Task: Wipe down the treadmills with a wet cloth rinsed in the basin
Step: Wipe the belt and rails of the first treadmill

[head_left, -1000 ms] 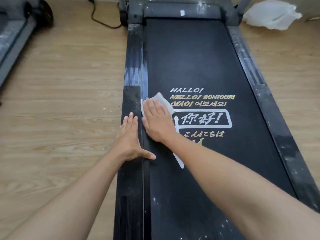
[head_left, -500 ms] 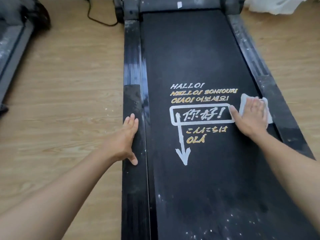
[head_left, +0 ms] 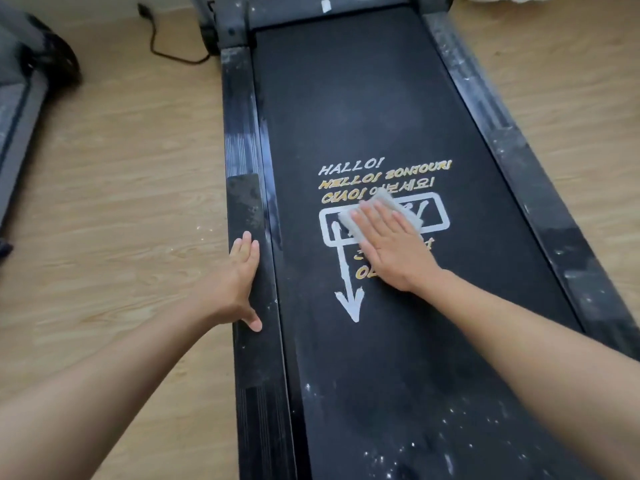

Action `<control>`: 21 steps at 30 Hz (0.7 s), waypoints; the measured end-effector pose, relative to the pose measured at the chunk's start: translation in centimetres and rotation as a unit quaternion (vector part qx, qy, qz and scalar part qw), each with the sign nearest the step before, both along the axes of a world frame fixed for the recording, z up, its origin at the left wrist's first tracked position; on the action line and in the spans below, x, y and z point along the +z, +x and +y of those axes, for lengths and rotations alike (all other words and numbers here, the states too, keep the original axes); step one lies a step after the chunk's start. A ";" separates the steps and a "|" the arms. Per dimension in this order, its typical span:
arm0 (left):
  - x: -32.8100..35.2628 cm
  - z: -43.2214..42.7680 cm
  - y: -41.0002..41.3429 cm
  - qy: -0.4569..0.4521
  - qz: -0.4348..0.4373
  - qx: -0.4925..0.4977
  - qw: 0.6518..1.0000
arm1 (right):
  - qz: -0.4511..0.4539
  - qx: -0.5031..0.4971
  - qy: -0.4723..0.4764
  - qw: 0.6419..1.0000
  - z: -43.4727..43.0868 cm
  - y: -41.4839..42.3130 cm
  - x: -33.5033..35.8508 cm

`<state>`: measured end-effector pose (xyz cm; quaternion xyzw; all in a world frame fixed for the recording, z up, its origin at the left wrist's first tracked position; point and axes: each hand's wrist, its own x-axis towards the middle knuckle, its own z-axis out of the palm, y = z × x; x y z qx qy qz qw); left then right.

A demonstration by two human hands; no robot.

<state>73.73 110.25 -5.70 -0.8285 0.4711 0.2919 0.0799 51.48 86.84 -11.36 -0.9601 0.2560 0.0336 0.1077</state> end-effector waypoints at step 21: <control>-0.6 0.1 0.3 0.007 -0.013 0.000 1.000 | -0.006 0.081 0.018 0.997 9.7 3.7 -1.0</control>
